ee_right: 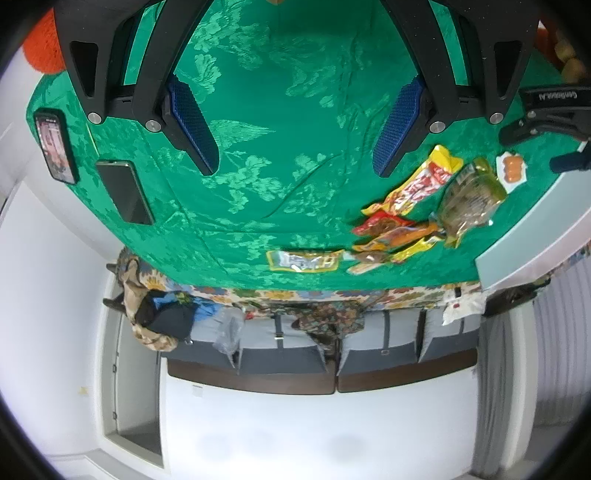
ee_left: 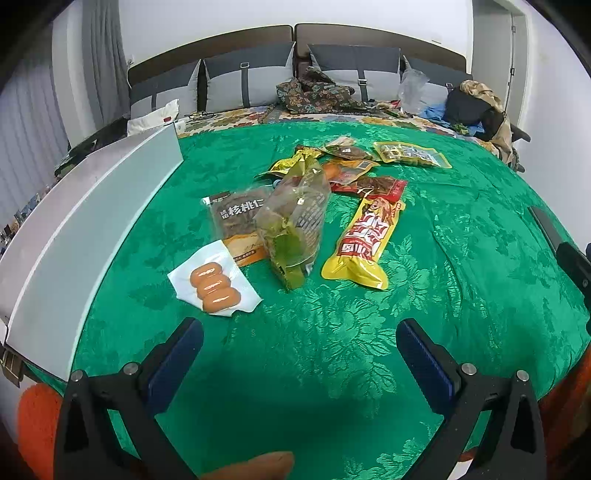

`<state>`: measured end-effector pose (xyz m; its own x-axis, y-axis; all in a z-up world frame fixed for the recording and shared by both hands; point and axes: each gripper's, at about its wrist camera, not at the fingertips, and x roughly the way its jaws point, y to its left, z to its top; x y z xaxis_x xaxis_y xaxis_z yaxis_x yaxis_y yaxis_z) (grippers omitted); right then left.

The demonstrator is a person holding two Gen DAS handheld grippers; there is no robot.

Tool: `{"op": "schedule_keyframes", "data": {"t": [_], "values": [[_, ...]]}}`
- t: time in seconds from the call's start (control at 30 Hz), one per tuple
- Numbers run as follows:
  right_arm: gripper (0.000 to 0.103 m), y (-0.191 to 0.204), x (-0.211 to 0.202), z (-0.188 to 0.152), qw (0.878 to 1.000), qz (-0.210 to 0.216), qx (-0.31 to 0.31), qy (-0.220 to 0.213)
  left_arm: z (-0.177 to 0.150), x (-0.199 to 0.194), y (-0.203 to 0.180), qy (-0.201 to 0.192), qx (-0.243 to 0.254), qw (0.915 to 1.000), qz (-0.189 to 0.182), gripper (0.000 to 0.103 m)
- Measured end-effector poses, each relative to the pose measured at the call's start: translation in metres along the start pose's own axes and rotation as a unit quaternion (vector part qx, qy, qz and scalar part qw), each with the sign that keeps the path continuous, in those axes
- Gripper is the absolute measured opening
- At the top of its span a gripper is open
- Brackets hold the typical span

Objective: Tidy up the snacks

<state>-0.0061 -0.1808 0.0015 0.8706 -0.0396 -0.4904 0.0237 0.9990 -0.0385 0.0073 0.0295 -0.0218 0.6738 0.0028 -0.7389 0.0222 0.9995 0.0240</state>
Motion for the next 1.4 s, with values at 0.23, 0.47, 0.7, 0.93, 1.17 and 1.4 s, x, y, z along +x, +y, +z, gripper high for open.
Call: {"op": "schedule_keyframes", "data": {"t": [0.23,0.47,0.7,0.93,1.17,1.4], "values": [[0.088,0.012,0.001,-0.003,1.0,0.008,-0.013,0.007,-0.003,0.003,0.004,0.005,0.0,1.0,0.003,0.103],[0.088,0.019,0.005,-0.008,1.0,0.01,-0.024,0.014,-0.004,0.008,0.005,0.009,0.006,0.9999,0.012,0.103],[0.088,0.02,0.009,-0.012,0.999,0.01,-0.028,0.021,-0.005,0.012,0.004,0.012,0.012,0.9997,0.018,0.103],[0.088,0.016,0.012,-0.013,0.999,0.009,-0.023,0.027,-0.006,0.01,0.002,0.008,0.026,0.9991,0.032,0.103],[0.088,0.019,0.012,-0.014,0.999,0.012,-0.029,0.027,-0.006,0.01,-0.001,0.007,0.038,0.9984,0.041,0.103],[0.088,0.019,0.014,-0.015,0.999,0.013,-0.027,0.032,-0.008,0.01,-0.002,0.009,0.041,0.9982,0.042,0.103]]}}
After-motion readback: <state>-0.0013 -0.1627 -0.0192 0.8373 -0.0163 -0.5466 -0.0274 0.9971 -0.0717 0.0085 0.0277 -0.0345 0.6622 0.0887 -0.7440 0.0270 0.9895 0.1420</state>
